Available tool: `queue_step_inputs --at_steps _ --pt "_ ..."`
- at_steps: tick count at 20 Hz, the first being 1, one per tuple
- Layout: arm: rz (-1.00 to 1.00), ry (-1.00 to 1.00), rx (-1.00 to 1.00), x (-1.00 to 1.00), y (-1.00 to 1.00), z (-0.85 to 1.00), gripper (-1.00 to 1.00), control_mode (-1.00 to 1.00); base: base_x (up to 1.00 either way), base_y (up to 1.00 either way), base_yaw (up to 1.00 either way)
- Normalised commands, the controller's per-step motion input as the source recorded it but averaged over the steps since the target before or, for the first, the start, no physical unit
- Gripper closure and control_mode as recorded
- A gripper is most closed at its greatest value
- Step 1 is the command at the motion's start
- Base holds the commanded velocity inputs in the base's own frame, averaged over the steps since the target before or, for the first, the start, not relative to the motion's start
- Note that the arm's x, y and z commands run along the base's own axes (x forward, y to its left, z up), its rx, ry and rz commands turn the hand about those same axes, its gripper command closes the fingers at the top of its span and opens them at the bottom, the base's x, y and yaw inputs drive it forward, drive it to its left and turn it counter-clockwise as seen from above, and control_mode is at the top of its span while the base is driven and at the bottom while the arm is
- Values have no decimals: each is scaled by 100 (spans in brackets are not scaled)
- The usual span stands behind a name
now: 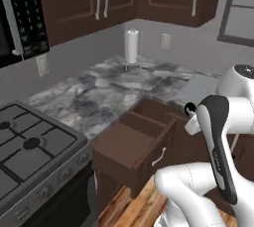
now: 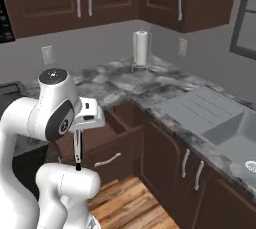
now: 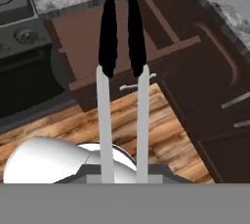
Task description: Take the tongs from the drawer on the right and place them on the dining counter next to the tray containing the hot dog.
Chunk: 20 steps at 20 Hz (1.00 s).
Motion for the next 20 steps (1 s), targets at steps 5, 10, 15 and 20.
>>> queue_step_inputs --at_steps 5,10,15,20 --pt "0 0 0 0 0 0 100 100 0 12 -98" --pt "0 0 0 0 0 0 100 100 0 13 -100" --pt "0 0 0 0 0 0 100 100 0 19 -97" --pt "0 0 0 0 0 0 100 100 0 3 -94"
